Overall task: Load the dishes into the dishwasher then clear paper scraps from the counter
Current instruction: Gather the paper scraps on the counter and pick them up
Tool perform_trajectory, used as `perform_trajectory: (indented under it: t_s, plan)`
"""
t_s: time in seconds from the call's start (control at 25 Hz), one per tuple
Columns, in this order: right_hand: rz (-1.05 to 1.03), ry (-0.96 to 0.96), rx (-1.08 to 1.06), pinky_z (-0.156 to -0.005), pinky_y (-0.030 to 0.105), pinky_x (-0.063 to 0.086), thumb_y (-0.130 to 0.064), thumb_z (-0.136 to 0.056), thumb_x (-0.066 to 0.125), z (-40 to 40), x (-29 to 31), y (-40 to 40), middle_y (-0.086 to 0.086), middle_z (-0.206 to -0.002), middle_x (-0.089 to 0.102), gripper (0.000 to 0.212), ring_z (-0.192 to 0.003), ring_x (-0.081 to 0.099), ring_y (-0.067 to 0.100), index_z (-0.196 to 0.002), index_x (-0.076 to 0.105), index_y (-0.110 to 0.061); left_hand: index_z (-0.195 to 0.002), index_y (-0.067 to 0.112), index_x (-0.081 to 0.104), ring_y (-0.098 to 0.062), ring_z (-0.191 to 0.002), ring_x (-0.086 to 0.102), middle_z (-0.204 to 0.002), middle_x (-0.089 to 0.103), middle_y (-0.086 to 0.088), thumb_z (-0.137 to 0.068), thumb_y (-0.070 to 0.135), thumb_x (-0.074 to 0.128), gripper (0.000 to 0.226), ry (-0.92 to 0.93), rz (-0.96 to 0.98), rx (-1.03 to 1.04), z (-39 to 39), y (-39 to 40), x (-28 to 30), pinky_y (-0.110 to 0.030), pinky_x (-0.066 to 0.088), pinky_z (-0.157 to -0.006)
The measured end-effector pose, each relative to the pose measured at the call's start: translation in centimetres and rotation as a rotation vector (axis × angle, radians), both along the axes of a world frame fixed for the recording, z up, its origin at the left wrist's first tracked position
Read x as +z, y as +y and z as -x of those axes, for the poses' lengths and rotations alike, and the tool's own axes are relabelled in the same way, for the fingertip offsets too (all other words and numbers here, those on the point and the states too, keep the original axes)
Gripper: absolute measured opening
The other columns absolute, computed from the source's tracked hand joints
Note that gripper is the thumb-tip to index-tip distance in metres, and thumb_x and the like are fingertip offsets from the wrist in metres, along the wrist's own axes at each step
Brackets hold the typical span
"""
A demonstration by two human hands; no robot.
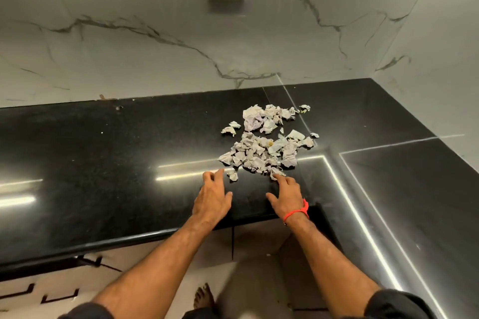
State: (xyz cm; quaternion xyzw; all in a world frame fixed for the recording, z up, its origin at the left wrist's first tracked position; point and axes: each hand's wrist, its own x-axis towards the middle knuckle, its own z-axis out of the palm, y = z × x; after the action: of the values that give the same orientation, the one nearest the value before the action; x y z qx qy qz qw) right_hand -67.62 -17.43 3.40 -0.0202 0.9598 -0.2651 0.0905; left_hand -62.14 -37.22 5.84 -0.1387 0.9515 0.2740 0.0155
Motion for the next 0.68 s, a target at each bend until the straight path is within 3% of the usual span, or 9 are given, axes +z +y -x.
perform_trajectory:
  t_s: [0.2, 0.36, 0.48, 0.56, 0.64, 0.68]
  plan:
    - [-0.129, -0.051, -0.02, -0.107, 0.042, 0.041, -0.029, -0.089, 0.067, 2.1, -0.3, -3.5, 0.009, -0.137, 0.042, 0.058, -0.128, 0.042, 0.028, -0.142, 0.044, -0.023, -0.14, 0.018, 0.041, -0.033, -0.116, 0.057, -0.134, 0.038, -0.008, -0.093, 0.019, 0.066, 0.053, -0.081, -0.128, -0.08, 4.2, -1.8, -1.4, -0.044, 0.049, -0.099]
    - [-0.012, -0.087, 0.16, -0.115, 0.035, 0.03, -0.021, -0.087, 0.069, 4.5, 0.2, -5.5, 0.005, -0.146, 0.042, 0.063, -0.131, 0.039, 0.026, -0.145, 0.044, -0.026, -0.125, 0.02, 0.045, -0.025, -0.109, 0.058, -0.122, 0.05, -0.007, -0.093, 0.001, 0.057, 0.039, 0.02, -0.359, -0.086, 7.1, -1.3, -2.2, -0.034, 0.049, -0.091]
    - [0.289, -0.036, 0.081, -0.107, 0.033, 0.042, -0.01, -0.086, 0.069, 4.9, 1.4, -5.4, 0.001, -0.129, 0.061, 0.055, -0.108, 0.057, 0.01, -0.137, 0.054, -0.025, -0.117, 0.029, 0.039, -0.02, -0.101, 0.063, -0.119, 0.053, -0.002, -0.092, -0.004, 0.055, 0.044, 0.057, -0.576, -0.076, 9.3, -1.7, -2.1, -0.038, 0.056, -0.09]
    - [0.382, 0.111, -0.005, -0.096, 0.036, 0.051, -0.002, -0.087, 0.065, 5.4, 2.1, -3.6, 0.0, -0.114, 0.068, 0.045, -0.095, 0.062, 0.004, -0.128, 0.063, -0.022, -0.116, 0.033, 0.036, -0.017, -0.099, 0.061, -0.126, 0.045, 0.0, -0.094, 0.004, 0.057, 0.042, 0.094, -0.506, -0.103, 9.5, -2.5, -1.9, -0.044, 0.057, -0.087]
    - [0.287, 0.259, -0.017, -0.095, 0.045, 0.051, -0.009, -0.086, 0.07, 7.3, 2.3, -0.8, 0.005, -0.117, 0.065, 0.047, -0.104, 0.06, 0.014, -0.129, 0.06, -0.023, -0.124, 0.03, 0.036, -0.02, -0.101, 0.058, -0.129, 0.031, 0.002, -0.092, 0.028, 0.069, 0.046, 0.079, -0.271, -0.123, 10.1, -3.7, -1.7, -0.05, 0.056, -0.086]
    - [0.182, 0.241, -0.029, -0.102, 0.049, 0.047, -0.021, -0.083, 0.075, 8.4, 2.5, 0.5, 0.008, -0.127, 0.057, 0.061, -0.115, 0.054, 0.022, -0.139, 0.051, -0.027, -0.13, 0.029, 0.034, -0.025, -0.108, 0.057, -0.131, 0.027, 0.0, -0.085, 0.042, 0.076, 0.063, 0.027, -0.175, -0.138, 10.4, -4.4, -1.6, -0.053, 0.055, -0.088]
